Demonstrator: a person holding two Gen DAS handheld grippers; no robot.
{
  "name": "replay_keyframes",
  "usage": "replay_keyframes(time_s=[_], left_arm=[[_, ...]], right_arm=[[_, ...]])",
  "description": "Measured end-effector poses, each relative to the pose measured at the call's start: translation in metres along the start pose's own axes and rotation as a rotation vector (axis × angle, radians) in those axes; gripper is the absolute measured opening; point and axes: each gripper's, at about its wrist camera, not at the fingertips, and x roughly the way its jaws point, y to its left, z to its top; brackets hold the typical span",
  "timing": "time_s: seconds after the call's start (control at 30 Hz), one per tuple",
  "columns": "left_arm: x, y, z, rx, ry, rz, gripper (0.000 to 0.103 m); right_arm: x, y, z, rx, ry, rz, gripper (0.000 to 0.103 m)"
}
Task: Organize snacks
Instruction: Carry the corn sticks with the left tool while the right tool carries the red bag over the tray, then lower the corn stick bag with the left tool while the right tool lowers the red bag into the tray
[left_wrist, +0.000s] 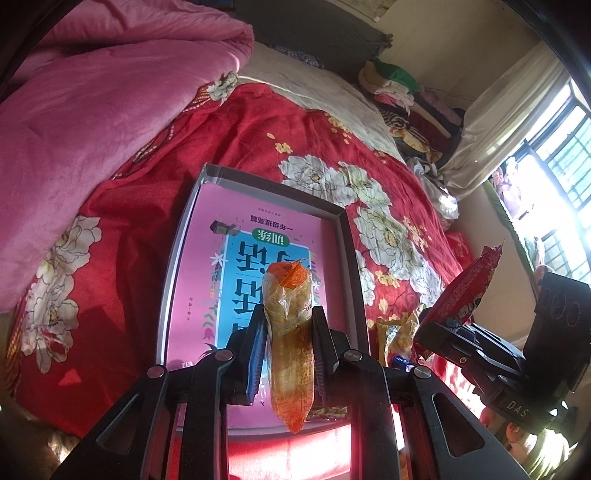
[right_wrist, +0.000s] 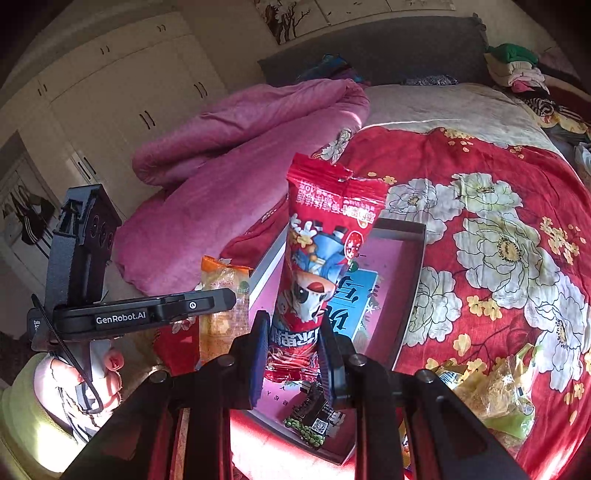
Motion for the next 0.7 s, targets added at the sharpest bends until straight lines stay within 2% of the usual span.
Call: replay_keyframes(time_s=[0.4,0.7], left_arm=[[0.004,0.033,-0.003,-0.071,0.009,0.018,0.024],[0.021,0.017,-0.013,-0.036,0.061,-0.016,0.024]], right_arm=[[0.016,-0.008,-0.012,0.031,0.053,-0.011,0.025],[0.026,-0.012,-0.029,0.047,0.097,-0.014,0.025]])
